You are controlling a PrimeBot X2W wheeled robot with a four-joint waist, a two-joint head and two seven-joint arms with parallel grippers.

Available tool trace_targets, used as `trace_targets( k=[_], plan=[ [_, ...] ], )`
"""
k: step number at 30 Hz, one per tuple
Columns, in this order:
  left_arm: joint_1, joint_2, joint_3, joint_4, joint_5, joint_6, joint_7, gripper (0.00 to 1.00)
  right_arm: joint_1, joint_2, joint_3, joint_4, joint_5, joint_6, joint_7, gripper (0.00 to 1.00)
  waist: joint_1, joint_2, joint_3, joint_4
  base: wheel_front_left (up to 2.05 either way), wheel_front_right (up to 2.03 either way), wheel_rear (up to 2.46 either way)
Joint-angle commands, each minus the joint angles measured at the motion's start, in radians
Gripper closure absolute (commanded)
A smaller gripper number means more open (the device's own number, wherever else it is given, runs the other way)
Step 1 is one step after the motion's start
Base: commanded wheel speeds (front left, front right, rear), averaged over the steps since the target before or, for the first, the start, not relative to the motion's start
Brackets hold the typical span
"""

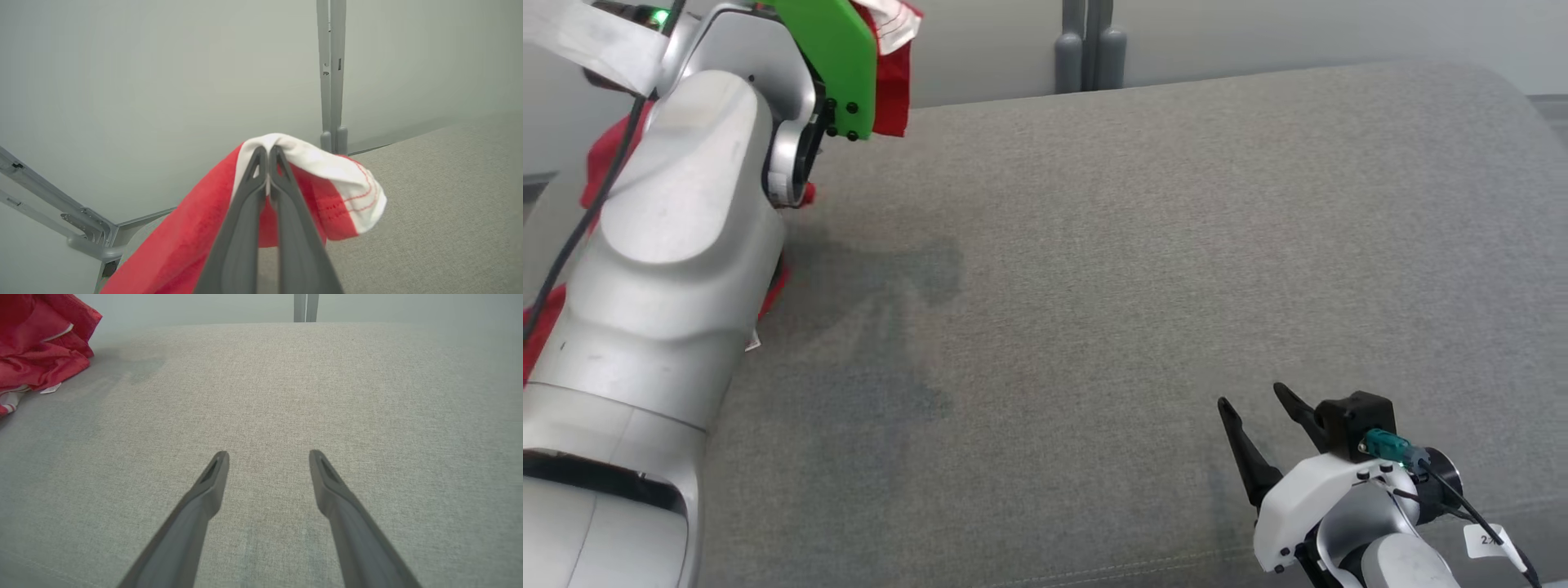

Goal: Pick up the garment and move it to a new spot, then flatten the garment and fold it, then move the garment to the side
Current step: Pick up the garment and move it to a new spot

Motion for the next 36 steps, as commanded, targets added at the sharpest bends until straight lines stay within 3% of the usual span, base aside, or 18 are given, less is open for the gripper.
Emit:
trace_targets(
  k=[1, 7, 12, 17, 26, 36],
  plan=[
    [-0.008, -0.014, -0.001, -0.003, -0.007, -0.006, -0.014, 1.0, 0.013, -0.002, 0.003, 0.004, 0.007, 0.0, 0.001, 0.0, 0.0, -0.0001, -0.062, -0.079, 0.0, 0.0, 0.0],
    [-0.034, -0.077, 0.001, 0.001, -0.028, -0.028, -0.085, 1.0, 0.024, -0.002, 0.022, 0.009, 0.015, 0.0, 0.003, 0.0, 0.0, -0.0001, -0.071, -0.137, 0.0, 0.0, 0.0],
    [-0.033, -0.124, 0.031, -0.005, -0.075, -0.054, -0.204, 1.0, 0.017, -0.002, 0.032, 0.015, 0.015, 0.0, 0.001, 0.0, 0.0, -0.0001, -0.074, -0.181, 0.0, 0.0, 0.0],
    [0.004, -0.151, 0.019, 0.018, -0.115, -0.068, -0.272, 1.0, 0.011, -0.002, 0.029, 0.019, 0.023, 0.0, -0.005, 0.0, 0.0, -0.0001, -0.073, -0.197, 0.0, 0.0, 0.0],
    [0.113, -0.159, -0.019, 0.088, -0.153, -0.051, -0.325, 1.0, 0.004, -0.002, 0.018, 0.017, 0.029, 0.0, -0.01, 0.0, 0.0, -0.0001, -0.055, -0.169, 0.0, 0.0, 0.0],
    [0.248, -0.096, -0.002, 0.172, -0.172, -0.032, -0.388, 1.0, -0.004, -0.002, 0.009, 0.016, 0.027, 0.0, -0.01, 0.0, 0.0, -0.0001, -0.031, -0.129, 0.0, 0.0, 0.0]
  ],
)
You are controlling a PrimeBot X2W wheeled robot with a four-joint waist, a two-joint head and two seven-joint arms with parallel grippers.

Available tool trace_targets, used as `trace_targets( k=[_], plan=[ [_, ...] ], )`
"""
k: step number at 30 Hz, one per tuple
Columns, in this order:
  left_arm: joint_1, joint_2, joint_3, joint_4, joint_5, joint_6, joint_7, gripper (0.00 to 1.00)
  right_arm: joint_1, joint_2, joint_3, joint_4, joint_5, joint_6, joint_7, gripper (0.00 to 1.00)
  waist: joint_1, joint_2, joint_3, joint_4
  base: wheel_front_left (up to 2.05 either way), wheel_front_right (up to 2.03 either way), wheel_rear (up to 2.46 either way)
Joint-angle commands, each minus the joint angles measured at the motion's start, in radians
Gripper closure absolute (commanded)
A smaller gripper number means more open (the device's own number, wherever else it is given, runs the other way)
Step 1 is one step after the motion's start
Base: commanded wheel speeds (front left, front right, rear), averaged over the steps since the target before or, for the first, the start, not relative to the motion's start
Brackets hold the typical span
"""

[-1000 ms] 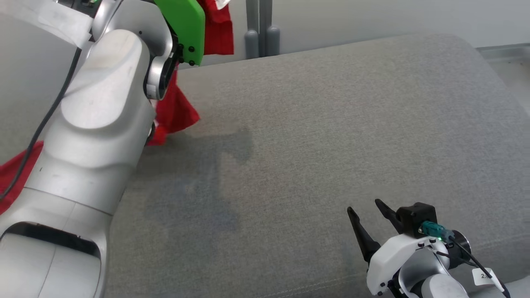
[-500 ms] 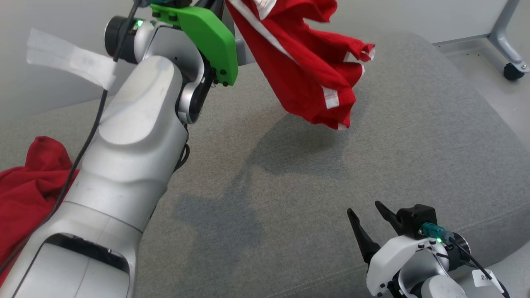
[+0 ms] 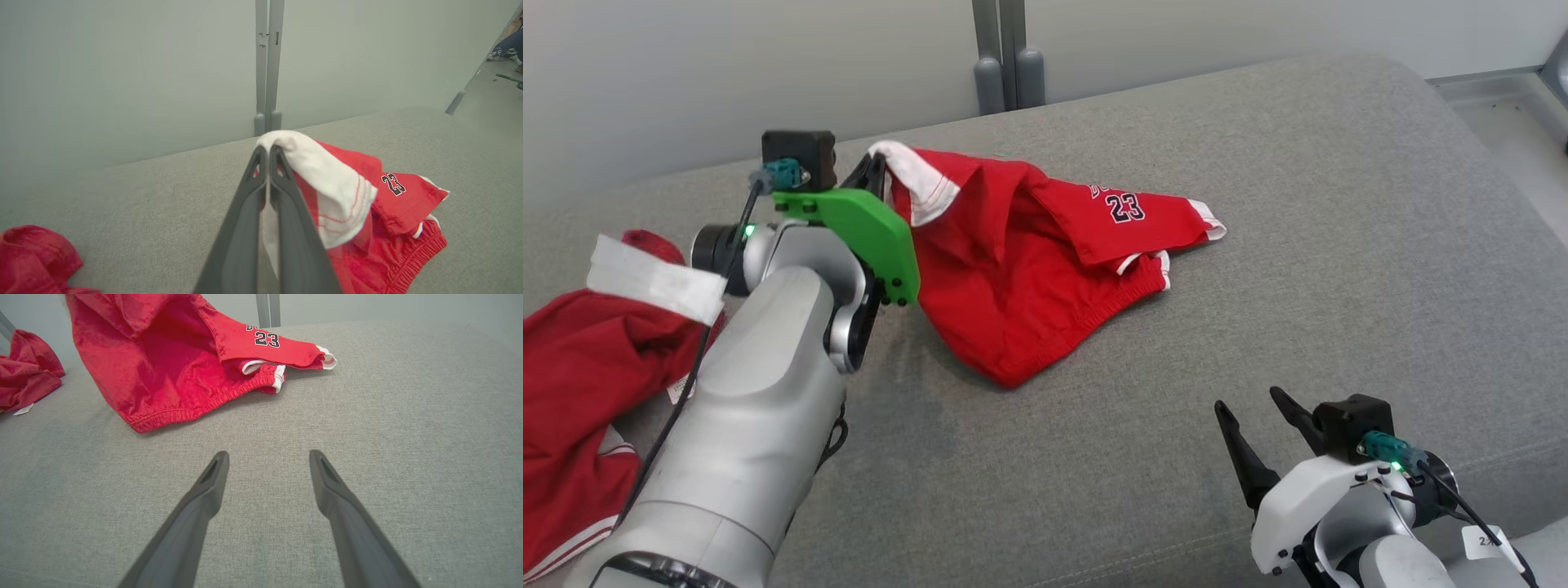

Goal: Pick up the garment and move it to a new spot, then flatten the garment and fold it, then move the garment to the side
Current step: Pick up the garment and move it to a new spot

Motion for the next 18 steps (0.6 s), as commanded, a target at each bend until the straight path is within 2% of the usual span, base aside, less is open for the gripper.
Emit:
trace_targets(
  k=[1, 3, 4, 5, 6, 7, 11, 14, 17, 18],
  plan=[
    [0.023, 0.011, 0.005, 0.009, -0.007, 0.006, -0.007, 1.0, -0.007, -0.002, -0.002, 0.0, 0.006, 0.0, -0.002, 0.0, 0.0, -0.0001, 0.005, 0.008, 0.0, 0.0, 0.0],
    [0.049, 0.018, 0.014, 0.025, -0.019, 0.012, -0.016, 1.0, -0.01, -0.002, -0.005, 0.0, 0.005, 0.0, -0.001, 0.0, 0.0, -0.0001, 0.009, 0.015, 0.0, 0.0, 0.0],
    [0.061, 0.02, 0.018, 0.034, -0.023, 0.016, -0.018, 0.81, -0.013, -0.002, -0.007, -0.001, 0.005, 0.0, -0.001, 0.0, 0.0, -0.0001, 0.011, 0.018, 0.0, 0.0, 0.0],
    [0.074, 0.021, 0.022, 0.042, -0.029, 0.018, -0.022, 0.53, -0.016, -0.002, -0.008, -0.002, 0.005, 0.0, -0.001, 0.0, 0.0, -0.0001, 0.013, 0.021, 0.0, 0.0, 0.0],
    [0.086, 0.023, 0.027, 0.049, -0.034, 0.018, -0.026, 0.07, -0.019, -0.002, -0.01, -0.002, 0.006, 0.0, -0.001, 0.0, 0.0, -0.0001, 0.015, 0.024, 0.0, 0.0, 0.0],
    [0.095, 0.026, 0.033, 0.056, -0.041, 0.02, -0.032, 0.0, -0.021, -0.002, -0.011, -0.002, 0.007, 0.0, -0.002, 0.0, 0.0, -0.0001, 0.017, 0.027, 0.0, 0.0, 0.0],
    [0.134, 0.03, 0.055, 0.087, -0.073, 0.021, -0.044, 0.0, -0.026, -0.002, -0.014, 0.004, 0.012, 0.0, -0.007, 0.0, 0.0, -0.0001, 0.019, 0.039, 0.0, 0.0, 0.0],
    [0.159, 0.024, 0.077, 0.091, -0.102, -0.012, -0.065, 0.0, -0.029, -0.002, -0.022, 0.009, 0.01, 0.0, -0.009, 0.0, 0.0, -0.0001, 0.015, 0.05, 0.0, 0.0, 0.0],
    [0.194, 0.019, 0.115, 0.078, -0.15, -0.044, -0.132, 0.0, -0.025, -0.002, -0.035, 0.014, 0.009, 0.0, -0.013, 0.0, 0.0, -0.0001, 0.005, 0.069, 0.0, 0.0, 0.0],
    [0.202, 0.018, 0.134, 0.084, -0.161, -0.03, -0.146, 0.0, -0.023, -0.002, -0.037, 0.016, 0.01, 0.0, -0.013, 0.0, 0.0, -0.0001, 0.002, 0.074, 0.0, 0.0, 0.0]
  ],
)
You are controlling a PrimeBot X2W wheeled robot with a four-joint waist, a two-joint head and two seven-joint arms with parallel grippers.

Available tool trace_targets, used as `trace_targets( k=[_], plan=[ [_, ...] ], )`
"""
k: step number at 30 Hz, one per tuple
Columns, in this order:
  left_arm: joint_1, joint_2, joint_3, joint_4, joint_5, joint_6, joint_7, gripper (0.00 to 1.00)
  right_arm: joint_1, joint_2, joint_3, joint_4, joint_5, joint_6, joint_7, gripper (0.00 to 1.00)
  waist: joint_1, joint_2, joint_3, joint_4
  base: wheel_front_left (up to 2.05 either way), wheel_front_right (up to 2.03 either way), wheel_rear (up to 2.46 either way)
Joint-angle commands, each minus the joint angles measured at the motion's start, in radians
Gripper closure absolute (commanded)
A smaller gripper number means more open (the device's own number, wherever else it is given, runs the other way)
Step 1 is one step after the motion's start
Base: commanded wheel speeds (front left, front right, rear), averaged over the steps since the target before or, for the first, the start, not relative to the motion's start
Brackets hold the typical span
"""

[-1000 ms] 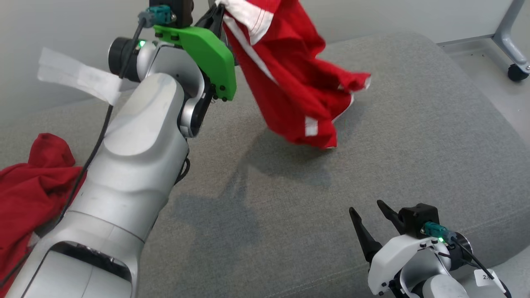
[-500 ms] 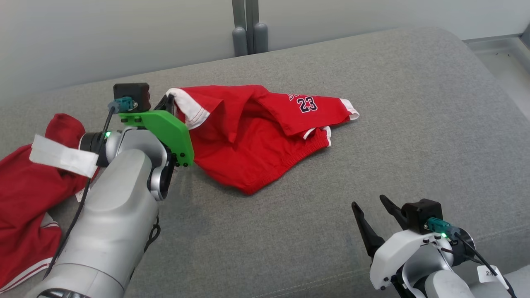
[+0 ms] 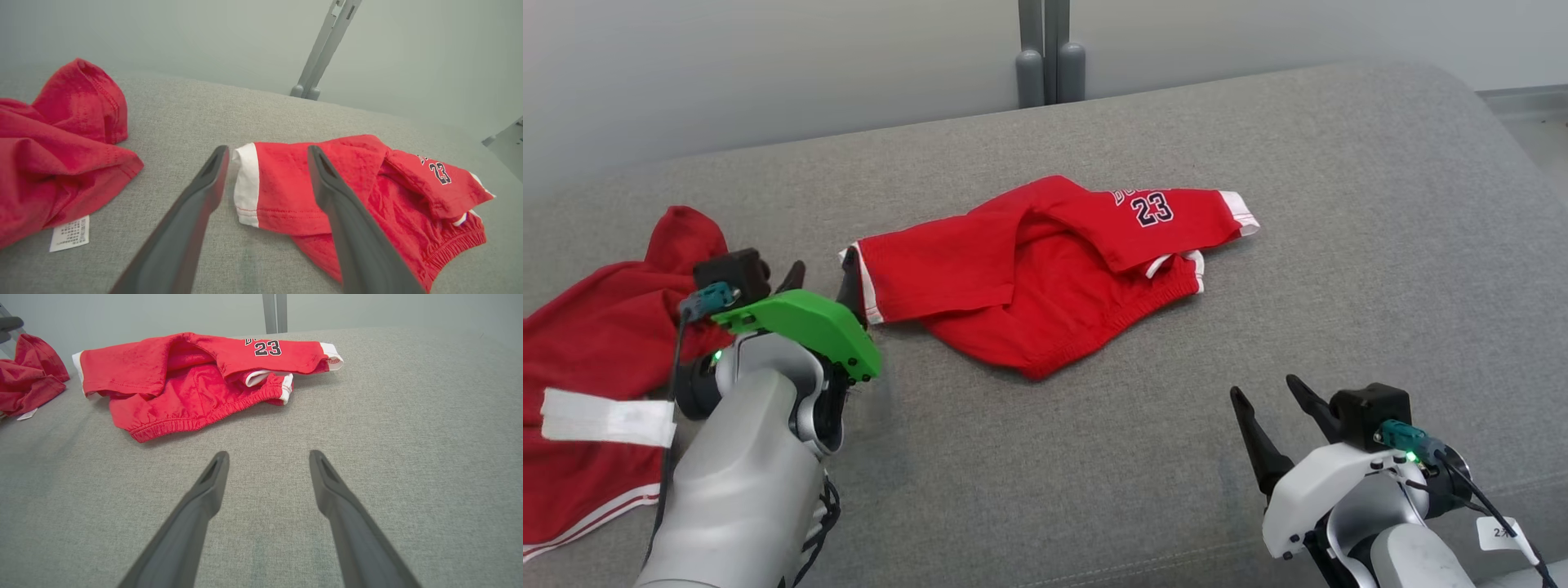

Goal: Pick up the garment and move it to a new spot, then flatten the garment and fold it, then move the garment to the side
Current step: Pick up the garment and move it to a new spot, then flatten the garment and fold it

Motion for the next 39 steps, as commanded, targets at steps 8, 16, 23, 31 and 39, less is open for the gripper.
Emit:
trace_targets(
  k=[8, 16, 23, 31, 39],
  plan=[
    [0.078, 0.011, 0.064, -0.086, -0.004, 0.003, -0.084, 0.0, 0.02, -0.002, -0.022, 0.007, 0.004, 0.0, -0.006, 0.0, 0.0001, -0.0001, -0.042, 0.049, 0.0, 0.0, 0.0],
    [0.291, 0.015, 0.203, -0.467, 0.18, 0.033, -0.087, 0.0, 0.031, -0.002, -0.042, 0.004, 0.001, 0.0, -0.003, 0.0, 0.0001, -0.0001, -0.064, 0.093, 0.0, 0.0, 0.0],
    [0.492, -0.021, 0.276, -0.681, 0.3, 0.003, -0.087, 0.0, 0.025, -0.002, -0.052, 0.006, 0.001, 0.0, 0.002, 0.0, 0.0001, -0.0001, -0.077, 0.127, 0.0, 0.0, 0.0],
    [0.621, -0.039, 0.279, -0.773, 0.37, -0.027, -0.087, 0.0, 0.006, -0.002, -0.069, 0.031, -0.023, 0.0, 0.032, 0.0, 0.0001, -0.0001, -0.087, 0.163, 0.0, 0.0, 0.0],
    [0.721, -0.056, 0.267, -0.857, 0.437, -0.028, -0.087, 0.0, -0.061, -0.002, -0.045, 0.106, -0.045, 0.0, 0.05, 0.0, 0.0001, -0.0001, -0.087, 0.232, 0.0, 0.0, 0.0]
  ],
)
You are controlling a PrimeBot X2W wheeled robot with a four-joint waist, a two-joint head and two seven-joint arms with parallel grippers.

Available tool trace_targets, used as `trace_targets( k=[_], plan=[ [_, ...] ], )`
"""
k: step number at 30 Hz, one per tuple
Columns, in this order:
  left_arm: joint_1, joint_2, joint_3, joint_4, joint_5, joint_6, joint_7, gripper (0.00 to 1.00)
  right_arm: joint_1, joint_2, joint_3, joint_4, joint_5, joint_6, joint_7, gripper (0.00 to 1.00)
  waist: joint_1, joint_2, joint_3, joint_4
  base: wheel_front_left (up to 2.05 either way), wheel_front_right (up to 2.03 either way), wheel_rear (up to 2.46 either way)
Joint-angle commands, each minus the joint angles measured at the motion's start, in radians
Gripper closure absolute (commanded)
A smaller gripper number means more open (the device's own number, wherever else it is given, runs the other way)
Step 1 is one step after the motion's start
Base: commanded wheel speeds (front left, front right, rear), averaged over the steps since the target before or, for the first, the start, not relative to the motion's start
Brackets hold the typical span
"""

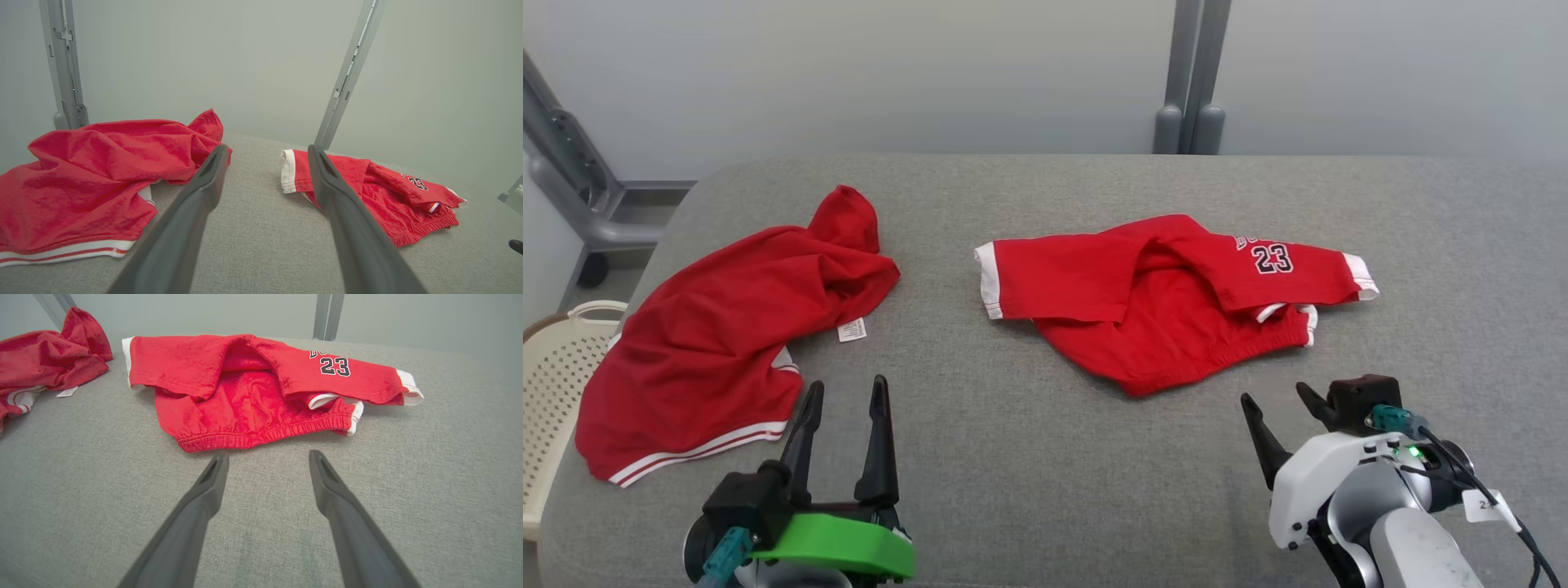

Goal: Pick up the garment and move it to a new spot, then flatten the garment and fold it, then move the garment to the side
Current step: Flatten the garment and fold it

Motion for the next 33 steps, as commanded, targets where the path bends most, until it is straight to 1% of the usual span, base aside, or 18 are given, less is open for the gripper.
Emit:
trace_targets(
  k=[1, 4, 9, 14, 19, 23, 29, 33],
  plan=[
    [0.025, -0.004, -0.004, -0.012, 0.011, -0.001, 0.0, 0.0, -0.024, -0.002, 0.012, 0.016, -0.017, 0.0, -0.002, 0.0, 0.0, 0.0, 0.001, 0.035, 0.0, 0.0, 0.0],
    [0.05, -0.008, -0.018, -0.025, 0.027, -0.006, 0.0, 0.0, -0.05, -0.002, 0.031, 0.061, -0.016, 0.0, -0.011, 0.0, 0.0, 0.0, 0.004, 0.066, 0.0, 0.0, 0.0],
    [0.065, -0.013, -0.041, -0.028, 0.034, -0.013, 0.0, 0.0, -0.107, -0.002, 0.033, 0.155, -0.028, 0.0, -0.033, 0.0, 0.0, 0.0, 0.015, 0.125, 0.0, 0.0, 0.0],
    [0.048, -0.015, -0.071, -0.023, 0.055, -0.01, 0.0, 0.0, -0.171, -0.002, 0.03, 0.26, -0.056, 0.0, -0.055, 0.0, 0.0, 0.0, 0.039, 0.181, 0.0, 0.0, 0.0],
    [0.026, -0.019, -0.099, -0.018, 0.05, -0.016, 0.0, 0.0, -0.228, -0.002, 0.019, 0.367, -0.081, 0.0, -0.072, 0.0, 0.0, 0.0, 0.06, 0.227, 0.0, 0.0, 0.0],
    [0.016, -0.02, -0.122, -0.013, 0.041, -0.015, 0.0, 0.0, -0.27, -0.002, 0.022, 0.45, -0.086, 0.0, -0.086, 0.0, 0.0, 0.0, 0.074, 0.255, 0.0, 0.0, 0.0],
    [0.006, -0.021, -0.144, -0.009, 0.026, -0.007, 0.0, 0.0, -0.326, -0.002, 0.013, 0.552, -0.112, 0.0, -0.106, 0.0, 0.0, 0.0, 0.098, 0.279, 0.0, 0.0, 0.0],
    [0.001, -0.022, -0.146, -0.007, 0.023, -0.004, 0.0, 0.0, -0.344, -0.002, 0.003, 0.589, -0.134, 0.0, -0.113, 0.0, 0.0, 0.0, 0.108, 0.285, 0.0, 0.0, 0.0]
  ],
)
